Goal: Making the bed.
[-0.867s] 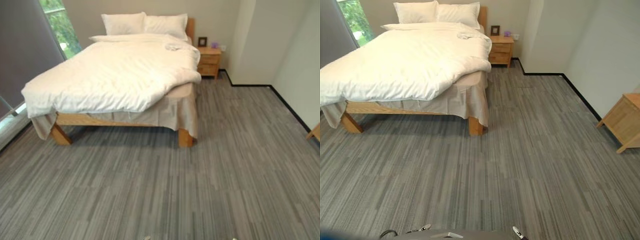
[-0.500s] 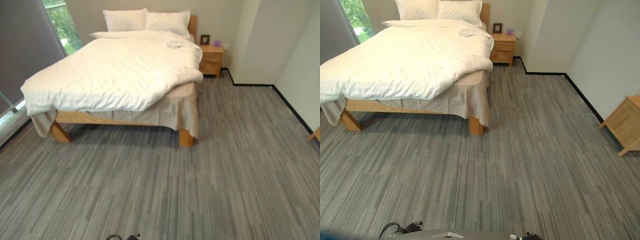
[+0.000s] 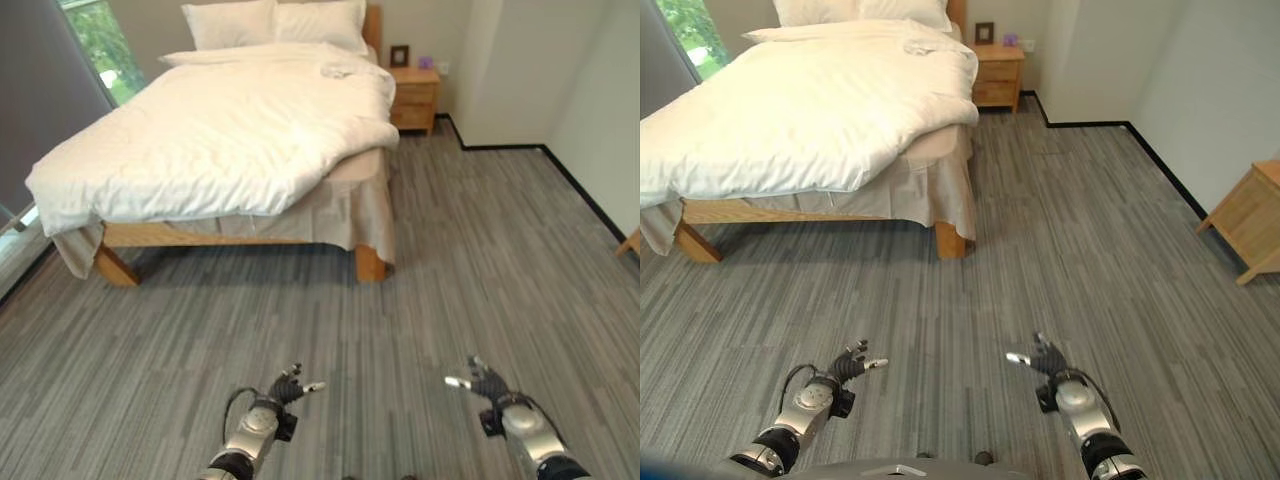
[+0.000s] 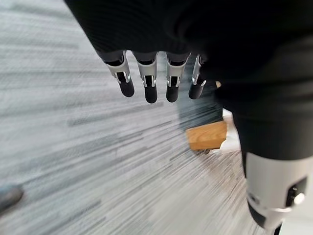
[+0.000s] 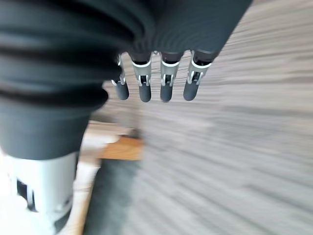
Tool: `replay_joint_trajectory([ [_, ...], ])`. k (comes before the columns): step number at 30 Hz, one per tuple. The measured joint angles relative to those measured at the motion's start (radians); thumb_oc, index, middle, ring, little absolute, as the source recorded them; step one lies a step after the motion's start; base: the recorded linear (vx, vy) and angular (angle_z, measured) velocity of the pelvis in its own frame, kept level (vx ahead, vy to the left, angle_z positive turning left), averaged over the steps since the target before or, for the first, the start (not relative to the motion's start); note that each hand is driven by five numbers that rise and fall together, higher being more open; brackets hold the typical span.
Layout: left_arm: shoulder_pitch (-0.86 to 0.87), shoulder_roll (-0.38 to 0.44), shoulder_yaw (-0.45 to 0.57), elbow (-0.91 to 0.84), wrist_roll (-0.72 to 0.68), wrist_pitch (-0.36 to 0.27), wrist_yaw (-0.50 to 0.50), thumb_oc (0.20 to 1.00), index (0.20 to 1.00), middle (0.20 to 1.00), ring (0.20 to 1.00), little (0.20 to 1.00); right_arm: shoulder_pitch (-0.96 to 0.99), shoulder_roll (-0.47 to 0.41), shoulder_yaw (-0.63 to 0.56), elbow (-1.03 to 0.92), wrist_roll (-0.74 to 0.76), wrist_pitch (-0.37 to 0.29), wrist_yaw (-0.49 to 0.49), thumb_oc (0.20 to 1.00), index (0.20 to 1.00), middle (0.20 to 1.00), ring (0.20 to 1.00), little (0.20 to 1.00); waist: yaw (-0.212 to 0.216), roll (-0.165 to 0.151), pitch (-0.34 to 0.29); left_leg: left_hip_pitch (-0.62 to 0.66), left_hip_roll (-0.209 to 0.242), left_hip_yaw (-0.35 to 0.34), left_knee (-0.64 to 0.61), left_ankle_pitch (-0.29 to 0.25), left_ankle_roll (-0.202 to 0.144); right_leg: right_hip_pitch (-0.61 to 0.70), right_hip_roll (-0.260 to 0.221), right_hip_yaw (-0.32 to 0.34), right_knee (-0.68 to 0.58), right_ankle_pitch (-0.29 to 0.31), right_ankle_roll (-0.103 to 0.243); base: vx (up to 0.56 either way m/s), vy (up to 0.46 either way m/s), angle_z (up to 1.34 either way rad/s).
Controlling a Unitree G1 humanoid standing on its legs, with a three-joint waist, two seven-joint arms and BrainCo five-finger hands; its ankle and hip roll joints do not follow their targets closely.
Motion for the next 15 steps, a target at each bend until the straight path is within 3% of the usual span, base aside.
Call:
replay_joint_trajectory([
  [3, 0.032, 0.006, 0.029, -0.058, -0.014, -0.002, 0.003, 1.000, 1.000, 1.000, 1.000, 1.000, 0.011, -0.001, 0.007, 0.026, 0.015, 0.001, -0.001, 1.000, 1.000, 1.000, 1.000, 1.000, 0.002, -0.007, 0.032, 0.002, -0.008, -0.002, -0.002, 0.000, 0.002, 0.006, -0.007, -0.002, -0.003, 0.012, 0.007, -0.01, 0.151, -0.01],
  [6, 0.038, 0.009, 0.028, -0.076, -0.014, 0.005, 0.003, 1.000, 1.000, 1.000, 1.000, 1.000, 0.003, -0.027, 0.038, 0.020, 0.010, 0.007, 0.000, 1.000, 1.000, 1.000, 1.000, 1.000, 0.001, 0.008, 0.082, -0.006, -0.001, 0.008, -0.002, 0.005, 0.010, -0.075, -0.001, 0.000, 0.146, -0.010, 0.033, -0.07, 0.162, -0.12],
  [7, 0.044, 0.013, 0.031, -0.093, -0.015, 0.006, 0.004, 1.000, 1.000, 1.000, 1.000, 1.000, -0.002, -0.031, 0.062, 0.014, 0.003, 0.010, 0.000, 1.000, 1.000, 1.000, 1.000, 1.000, 0.013, 0.005, 0.096, -0.012, -0.010, 0.020, -0.002, 0.004, 0.023, -0.142, 0.000, -0.004, 0.256, -0.026, 0.049, 0.10, 0.217, -0.38],
  [8, 0.055, 0.029, 0.031, -0.139, -0.016, 0.003, 0.000, 1.000, 1.000, 1.000, 1.000, 1.000, -0.020, -0.040, 0.093, -0.007, -0.025, 0.012, 0.001, 1.000, 1.000, 1.000, 1.000, 1.000, 0.023, -0.001, 0.137, -0.019, 0.000, 0.040, -0.002, -0.003, 0.041, -0.303, -0.017, -0.051, 0.537, -0.025, 0.084, 0.14, 0.132, -0.42],
  [9, 0.054, 0.024, 0.044, -0.127, -0.039, 0.006, 0.001, 1.000, 1.000, 1.000, 1.000, 1.000, -0.019, -0.022, 0.092, 0.007, -0.026, 0.019, 0.003, 1.000, 1.000, 1.000, 1.000, 1.000, 0.027, -0.014, 0.153, -0.006, -0.007, 0.042, -0.002, -0.007, 0.048, -0.377, -0.045, -0.076, 0.675, -0.007, 0.123, 0.37, 0.087, -0.21],
  [10, 0.060, 0.021, 0.049, -0.111, -0.055, 0.008, 0.000, 1.000, 1.000, 1.000, 1.000, 1.000, -0.010, -0.008, 0.092, 0.009, -0.026, 0.023, 0.004, 1.000, 1.000, 1.000, 1.000, 1.000, 0.024, -0.027, 0.160, 0.006, -0.020, 0.042, -0.005, -0.008, 0.050, -0.415, -0.077, -0.087, 0.764, -0.030, 0.138, 0.25, 0.004, 0.10],
  [11, 0.071, 0.020, 0.048, -0.105, -0.056, 0.014, 0.000, 1.000, 1.000, 1.000, 1.000, 1.000, 0.002, -0.003, 0.090, 0.005, -0.026, 0.024, 0.005, 1.000, 1.000, 1.000, 1.000, 1.000, 0.017, -0.036, 0.160, 0.018, -0.034, 0.036, -0.005, -0.016, 0.049, -0.432, -0.103, -0.085, 0.762, -0.036, 0.143, 0.40, -0.026, 0.16],
  [13, 0.084, 0.003, 0.096, -0.106, -0.097, 0.020, 0.004, 1.000, 1.000, 1.000, 1.000, 1.000, 0.045, 0.009, 0.040, -0.054, -0.025, 0.022, 0.004, 1.000, 1.000, 1.000, 1.000, 1.000, 0.008, -0.041, 0.157, 0.009, -0.046, 0.014, 0.006, -0.029, 0.050, -0.436, -0.152, -0.105, 0.558, -0.047, 0.152, 0.33, -0.119, 0.23],
  [15, 0.088, 0.008, 0.099, -0.105, -0.132, 0.019, 0.015, 1.000, 1.000, 1.000, 1.000, 1.000, 0.057, 0.007, 0.041, -0.064, -0.024, 0.020, 0.004, 1.000, 1.000, 1.000, 1.000, 1.000, -0.002, -0.052, 0.154, 0.005, -0.058, 0.007, 0.008, -0.031, 0.047, -0.451, -0.168, -0.087, 0.416, -0.030, 0.149, 0.35, -0.167, 0.25],
])
